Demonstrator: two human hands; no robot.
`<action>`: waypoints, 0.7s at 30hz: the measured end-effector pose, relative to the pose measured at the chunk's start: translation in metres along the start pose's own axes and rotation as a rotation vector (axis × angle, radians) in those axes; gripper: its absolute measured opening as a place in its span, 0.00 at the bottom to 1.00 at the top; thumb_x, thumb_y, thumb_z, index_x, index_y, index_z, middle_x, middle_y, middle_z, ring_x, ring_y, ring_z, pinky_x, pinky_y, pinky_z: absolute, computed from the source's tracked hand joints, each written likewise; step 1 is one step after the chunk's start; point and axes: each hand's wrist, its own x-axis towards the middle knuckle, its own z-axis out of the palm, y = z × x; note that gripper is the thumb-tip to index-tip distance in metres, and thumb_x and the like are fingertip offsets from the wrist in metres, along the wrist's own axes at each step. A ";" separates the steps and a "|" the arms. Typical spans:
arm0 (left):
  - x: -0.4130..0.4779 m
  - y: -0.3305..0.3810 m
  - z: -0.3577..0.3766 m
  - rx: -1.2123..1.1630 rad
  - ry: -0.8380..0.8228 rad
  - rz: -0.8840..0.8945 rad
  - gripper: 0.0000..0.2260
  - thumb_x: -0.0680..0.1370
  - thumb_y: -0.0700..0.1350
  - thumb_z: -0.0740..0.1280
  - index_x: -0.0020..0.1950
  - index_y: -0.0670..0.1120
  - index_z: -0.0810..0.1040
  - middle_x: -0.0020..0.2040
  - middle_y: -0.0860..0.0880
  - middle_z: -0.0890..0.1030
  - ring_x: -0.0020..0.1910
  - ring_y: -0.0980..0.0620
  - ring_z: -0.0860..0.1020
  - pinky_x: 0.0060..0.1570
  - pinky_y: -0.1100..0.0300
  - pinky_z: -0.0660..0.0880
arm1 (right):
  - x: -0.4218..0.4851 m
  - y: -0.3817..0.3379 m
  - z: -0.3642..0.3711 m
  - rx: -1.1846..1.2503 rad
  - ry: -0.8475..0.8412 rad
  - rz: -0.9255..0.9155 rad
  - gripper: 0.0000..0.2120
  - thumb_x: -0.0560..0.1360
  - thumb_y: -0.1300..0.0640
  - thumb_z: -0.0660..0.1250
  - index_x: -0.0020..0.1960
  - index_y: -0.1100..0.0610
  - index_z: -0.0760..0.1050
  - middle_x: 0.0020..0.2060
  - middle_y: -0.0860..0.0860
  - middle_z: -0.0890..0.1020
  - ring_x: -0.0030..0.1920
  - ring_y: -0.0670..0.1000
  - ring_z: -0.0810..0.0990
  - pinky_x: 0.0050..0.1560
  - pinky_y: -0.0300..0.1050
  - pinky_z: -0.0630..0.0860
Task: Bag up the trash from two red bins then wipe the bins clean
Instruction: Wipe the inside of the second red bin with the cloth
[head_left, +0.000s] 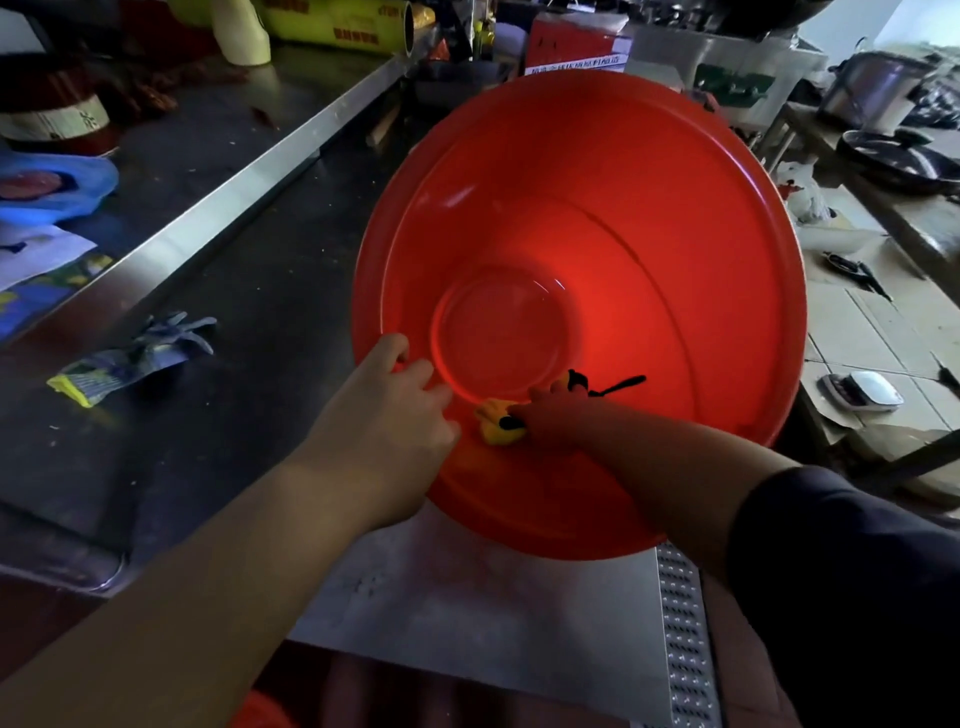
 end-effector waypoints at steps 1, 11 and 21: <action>-0.001 0.001 0.001 -0.005 -0.014 0.003 0.01 0.60 0.45 0.68 0.31 0.51 0.78 0.31 0.51 0.76 0.35 0.47 0.74 0.51 0.50 0.66 | 0.005 -0.001 0.002 0.001 0.016 0.008 0.22 0.83 0.55 0.51 0.76 0.48 0.56 0.74 0.60 0.58 0.73 0.66 0.57 0.69 0.69 0.52; 0.002 0.008 -0.006 0.010 0.041 0.046 0.05 0.60 0.41 0.62 0.25 0.47 0.76 0.27 0.48 0.74 0.31 0.45 0.74 0.50 0.50 0.65 | -0.060 -0.004 -0.003 0.064 0.176 -0.069 0.20 0.81 0.58 0.53 0.72 0.48 0.64 0.65 0.57 0.68 0.67 0.61 0.67 0.62 0.59 0.67; 0.005 0.010 -0.018 0.098 -0.150 0.041 0.11 0.76 0.46 0.59 0.55 0.51 0.76 0.55 0.50 0.76 0.58 0.46 0.70 0.66 0.47 0.55 | -0.202 0.013 0.004 0.072 0.288 -0.264 0.25 0.75 0.40 0.53 0.71 0.44 0.62 0.60 0.48 0.71 0.61 0.53 0.71 0.60 0.49 0.68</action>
